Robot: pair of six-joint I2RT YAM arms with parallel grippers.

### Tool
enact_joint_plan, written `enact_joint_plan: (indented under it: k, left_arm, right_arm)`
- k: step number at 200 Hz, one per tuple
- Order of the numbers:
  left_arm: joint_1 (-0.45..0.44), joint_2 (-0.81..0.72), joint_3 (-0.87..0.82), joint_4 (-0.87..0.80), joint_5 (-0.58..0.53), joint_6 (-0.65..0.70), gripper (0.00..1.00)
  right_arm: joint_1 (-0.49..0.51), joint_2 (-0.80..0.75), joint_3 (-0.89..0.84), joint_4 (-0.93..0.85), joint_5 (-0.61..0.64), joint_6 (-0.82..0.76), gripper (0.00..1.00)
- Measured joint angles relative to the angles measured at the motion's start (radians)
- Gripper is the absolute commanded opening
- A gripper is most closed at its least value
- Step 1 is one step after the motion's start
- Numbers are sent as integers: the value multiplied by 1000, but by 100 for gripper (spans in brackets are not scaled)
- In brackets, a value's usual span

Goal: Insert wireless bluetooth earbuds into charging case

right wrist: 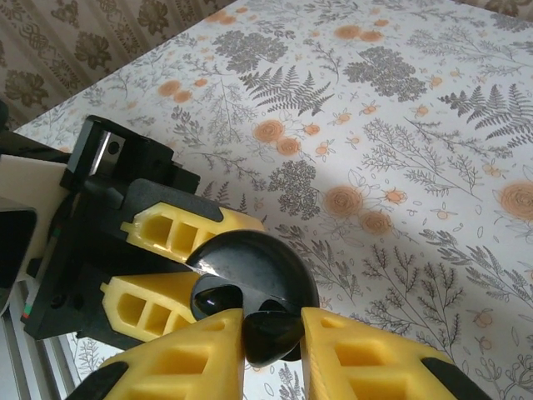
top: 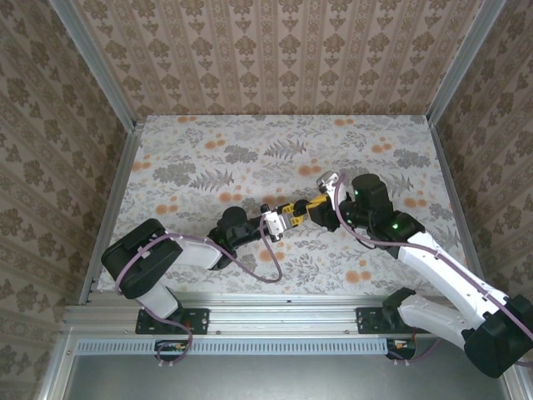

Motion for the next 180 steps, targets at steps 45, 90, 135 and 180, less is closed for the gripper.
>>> enact_joint_plan:
  k: [45, 90, 135, 180]
  left_arm:
    - [0, -3, 0, -2, 0, 0, 1]
    - [0, -3, 0, -8, -5, 0, 1]
    - [0, -3, 0, -8, -8, -1, 1]
    - [0, -4, 0, -7, -8, -1, 1]
  right_arm:
    - [2, 13, 0, 5, 13, 0, 23]
    - [4, 24, 0, 12, 14, 0, 26]
    - [5, 35, 0, 15, 6, 1, 26]
    - [6, 39, 0, 15, -26, 10, 28]
